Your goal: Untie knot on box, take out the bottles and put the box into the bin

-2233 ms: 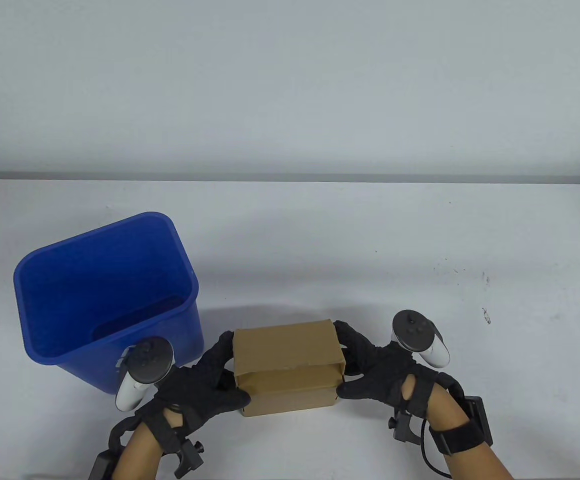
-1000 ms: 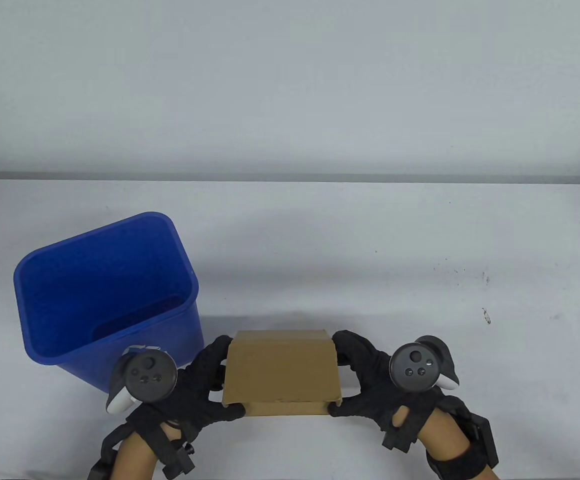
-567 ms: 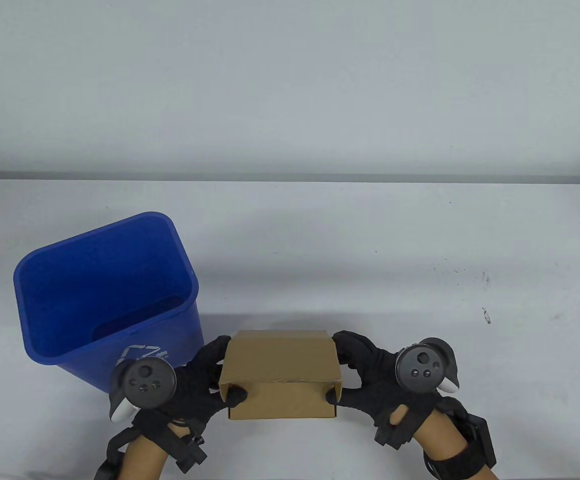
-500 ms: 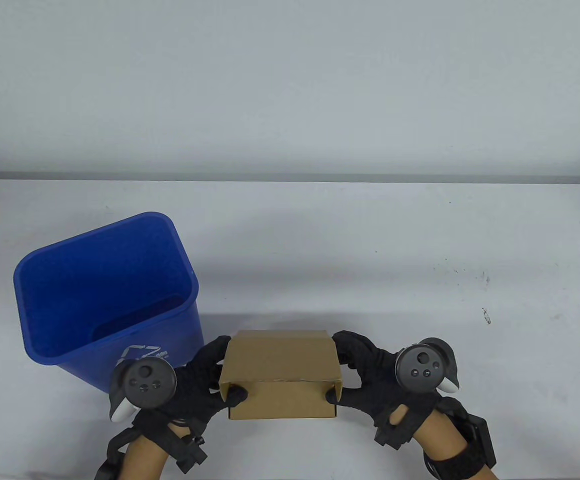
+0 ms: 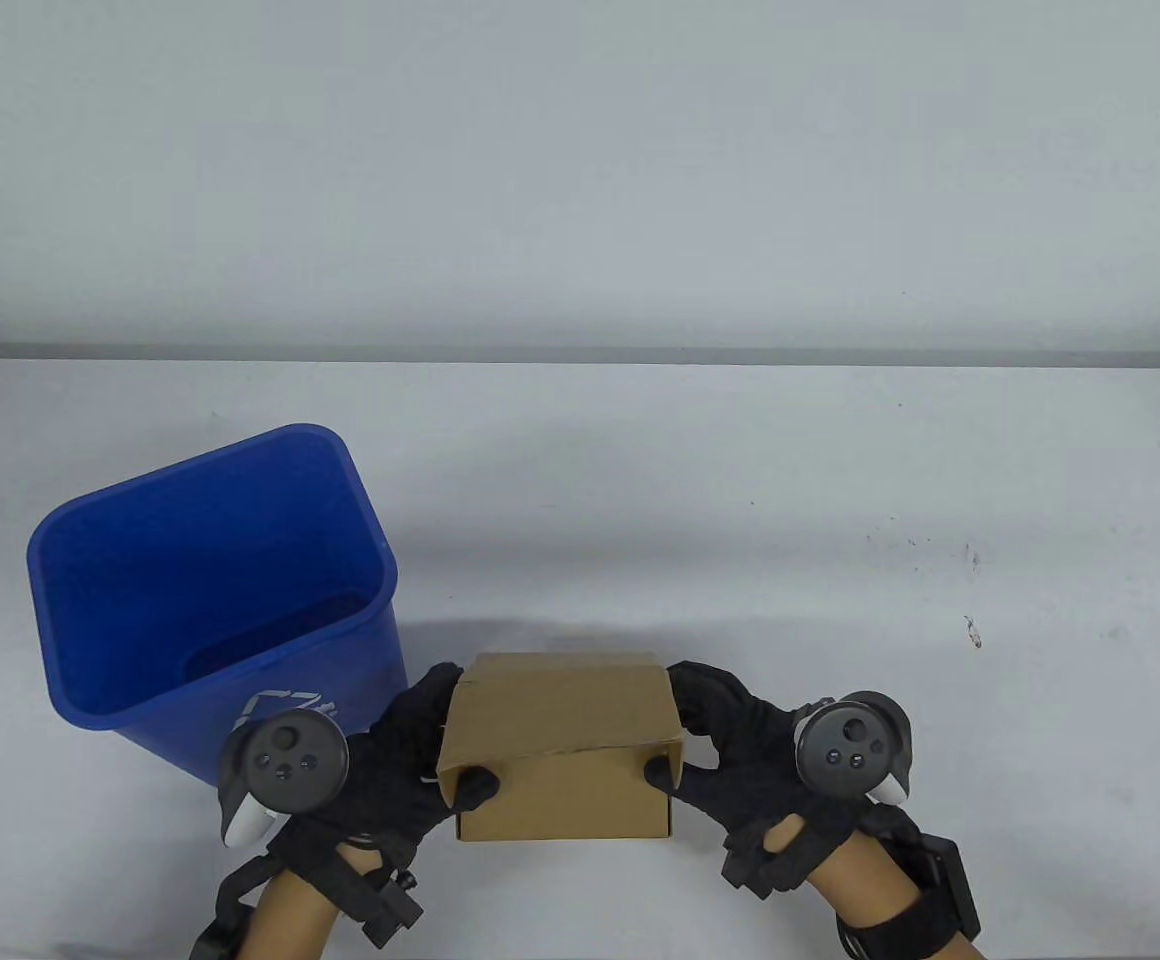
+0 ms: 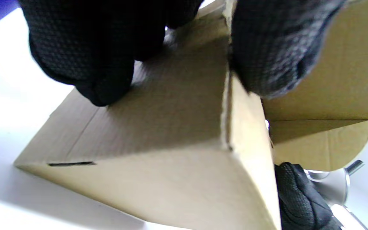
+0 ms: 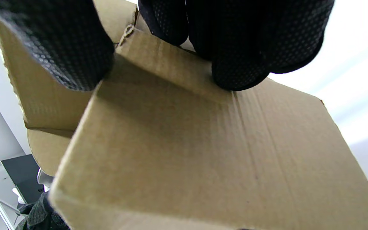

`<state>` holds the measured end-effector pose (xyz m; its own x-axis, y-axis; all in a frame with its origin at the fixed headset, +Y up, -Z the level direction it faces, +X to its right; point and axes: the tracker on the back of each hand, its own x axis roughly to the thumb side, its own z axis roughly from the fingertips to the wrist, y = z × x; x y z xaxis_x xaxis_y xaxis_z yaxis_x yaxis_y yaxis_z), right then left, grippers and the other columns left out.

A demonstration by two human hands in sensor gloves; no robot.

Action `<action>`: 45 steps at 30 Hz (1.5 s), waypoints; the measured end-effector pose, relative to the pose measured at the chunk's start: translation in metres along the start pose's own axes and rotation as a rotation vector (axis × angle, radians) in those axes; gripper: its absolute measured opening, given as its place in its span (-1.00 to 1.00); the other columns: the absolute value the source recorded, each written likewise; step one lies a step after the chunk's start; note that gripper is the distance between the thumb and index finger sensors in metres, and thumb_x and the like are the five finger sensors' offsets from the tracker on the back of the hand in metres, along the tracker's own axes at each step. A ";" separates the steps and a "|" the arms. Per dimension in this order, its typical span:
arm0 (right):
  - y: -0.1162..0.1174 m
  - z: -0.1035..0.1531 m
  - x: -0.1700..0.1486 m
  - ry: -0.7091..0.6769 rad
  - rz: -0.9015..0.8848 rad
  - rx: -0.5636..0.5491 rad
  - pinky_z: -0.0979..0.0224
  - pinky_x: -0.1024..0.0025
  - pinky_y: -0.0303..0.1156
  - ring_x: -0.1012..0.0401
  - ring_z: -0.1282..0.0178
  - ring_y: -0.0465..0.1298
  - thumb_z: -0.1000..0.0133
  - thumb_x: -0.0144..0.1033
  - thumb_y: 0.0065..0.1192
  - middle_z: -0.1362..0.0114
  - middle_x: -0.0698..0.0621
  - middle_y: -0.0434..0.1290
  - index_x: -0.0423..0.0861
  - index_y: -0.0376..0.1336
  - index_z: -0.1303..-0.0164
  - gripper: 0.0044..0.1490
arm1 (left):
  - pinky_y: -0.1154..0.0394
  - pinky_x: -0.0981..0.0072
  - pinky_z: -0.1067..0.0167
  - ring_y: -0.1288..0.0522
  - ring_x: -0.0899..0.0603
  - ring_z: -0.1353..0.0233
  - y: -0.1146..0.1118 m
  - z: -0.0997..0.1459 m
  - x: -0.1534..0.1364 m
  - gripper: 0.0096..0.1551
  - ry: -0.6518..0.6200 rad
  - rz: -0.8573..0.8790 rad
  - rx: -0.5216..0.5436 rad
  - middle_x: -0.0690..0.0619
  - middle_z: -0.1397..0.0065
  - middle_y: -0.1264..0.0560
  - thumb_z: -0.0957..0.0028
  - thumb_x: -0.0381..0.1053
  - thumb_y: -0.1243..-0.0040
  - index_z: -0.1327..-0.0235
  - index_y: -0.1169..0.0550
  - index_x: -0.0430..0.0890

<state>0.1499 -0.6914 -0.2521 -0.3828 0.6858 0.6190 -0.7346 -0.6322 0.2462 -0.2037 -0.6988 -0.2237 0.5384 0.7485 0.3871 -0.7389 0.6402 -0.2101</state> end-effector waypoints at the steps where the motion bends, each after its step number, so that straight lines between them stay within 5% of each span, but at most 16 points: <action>1: 0.000 0.000 0.000 -0.001 -0.009 -0.001 -0.28 -0.07 0.43 -0.16 -0.26 0.48 -0.02 0.09 0.38 -0.47 -0.25 0.16 -0.20 0.06 -0.40 -0.06 | -0.63 -0.12 -0.12 -0.66 -0.43 -0.16 0.000 0.000 -0.001 0.15 -0.001 -0.006 0.008 -0.26 -0.42 -0.32 0.08 0.35 -0.33 -0.59 -0.13 -0.17; 8: 0.001 -0.001 0.000 0.001 -0.002 0.031 -0.30 -0.05 0.42 -0.14 -0.28 0.47 -0.04 0.01 0.39 -0.49 -0.22 0.13 -0.17 0.06 -0.40 -0.10 | -0.66 -0.09 -0.02 -0.70 -0.41 -0.05 -0.002 0.001 -0.007 -0.03 0.044 0.091 0.028 -0.19 -0.31 -0.42 0.07 0.45 -0.20 -0.41 -0.25 -0.10; 13: 0.003 -0.001 0.000 0.017 -0.030 0.024 -0.27 -0.02 0.44 -0.13 -0.24 0.48 -0.05 0.04 0.36 -0.47 -0.23 0.15 -0.18 0.07 -0.36 -0.13 | -0.63 -0.12 -0.07 -0.65 -0.45 -0.10 -0.001 0.001 -0.009 0.04 0.074 0.110 0.039 -0.21 -0.35 -0.38 0.04 0.43 -0.21 -0.50 -0.20 -0.16; 17: 0.008 -0.001 -0.006 0.080 -0.091 0.023 -0.26 -0.02 0.44 -0.13 -0.23 0.48 -0.05 0.09 0.34 -0.46 -0.25 0.15 -0.21 0.11 -0.32 -0.15 | -0.50 -0.22 -0.22 -0.51 -0.52 -0.24 -0.007 -0.001 -0.012 0.20 0.105 0.166 -0.092 -0.30 -0.42 -0.25 0.01 0.38 -0.26 -0.61 0.01 -0.22; 22: 0.014 -0.001 -0.010 0.100 -0.080 0.032 -0.25 0.00 0.46 -0.14 -0.21 0.49 -0.04 0.12 0.32 -0.45 -0.27 0.15 -0.23 0.09 -0.33 -0.11 | -0.45 -0.28 -0.26 -0.44 -0.57 -0.30 -0.012 -0.002 -0.012 0.24 0.119 0.125 -0.098 -0.33 -0.45 -0.17 0.00 0.35 -0.25 -0.61 0.08 -0.25; 45: 0.041 -0.002 -0.029 0.175 -0.045 0.207 -0.26 0.01 0.46 -0.11 -0.22 0.50 -0.02 0.15 0.34 -0.44 -0.31 0.11 -0.35 -0.32 -0.51 0.32 | -0.46 -0.32 -0.29 -0.38 -0.64 -0.39 -0.022 -0.004 -0.023 0.24 0.249 0.120 -0.194 -0.45 -0.45 -0.10 -0.03 0.29 -0.18 -0.55 0.15 -0.37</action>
<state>0.1299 -0.7359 -0.2614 -0.4568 0.7554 0.4698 -0.6298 -0.6476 0.4289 -0.1982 -0.7298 -0.2315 0.5524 0.8245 0.1228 -0.7253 0.5480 -0.4167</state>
